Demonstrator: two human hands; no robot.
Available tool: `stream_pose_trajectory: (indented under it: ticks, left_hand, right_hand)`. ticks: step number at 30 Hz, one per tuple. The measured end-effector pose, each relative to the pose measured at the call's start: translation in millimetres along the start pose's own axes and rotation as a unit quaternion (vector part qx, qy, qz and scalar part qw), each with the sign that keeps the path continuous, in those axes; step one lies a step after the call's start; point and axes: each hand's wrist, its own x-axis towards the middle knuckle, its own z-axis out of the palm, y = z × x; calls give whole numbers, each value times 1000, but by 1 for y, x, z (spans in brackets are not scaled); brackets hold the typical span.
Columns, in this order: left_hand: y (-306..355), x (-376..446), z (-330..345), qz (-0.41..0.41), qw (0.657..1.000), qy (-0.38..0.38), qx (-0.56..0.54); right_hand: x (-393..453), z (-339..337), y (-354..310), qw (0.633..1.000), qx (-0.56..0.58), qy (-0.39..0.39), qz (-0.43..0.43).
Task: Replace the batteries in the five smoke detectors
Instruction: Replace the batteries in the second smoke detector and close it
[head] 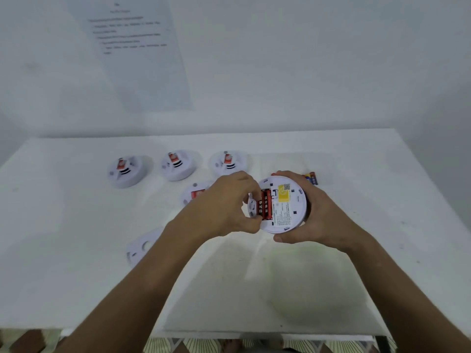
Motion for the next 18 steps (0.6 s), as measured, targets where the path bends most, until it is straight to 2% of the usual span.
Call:
stream_pose_trajectory:
  ticks: [4,10,13,18]
  left_hand:
    - [19,20,13,37,997,-22,62]
    - [41,31,29,38,993,-46,105]
    - [43,32,38,42,993,-24,104]
    - [44,36,55,82,994,58,44]
  right_hand:
    - [-9,-24,10,1000,-1,2,-2]
    - [-16,-47,23,1000,5,-8,-5]
    - [-17,-56,29,1000,16,0,-7]
    - [-20,-65,38,999,33,32,-6]
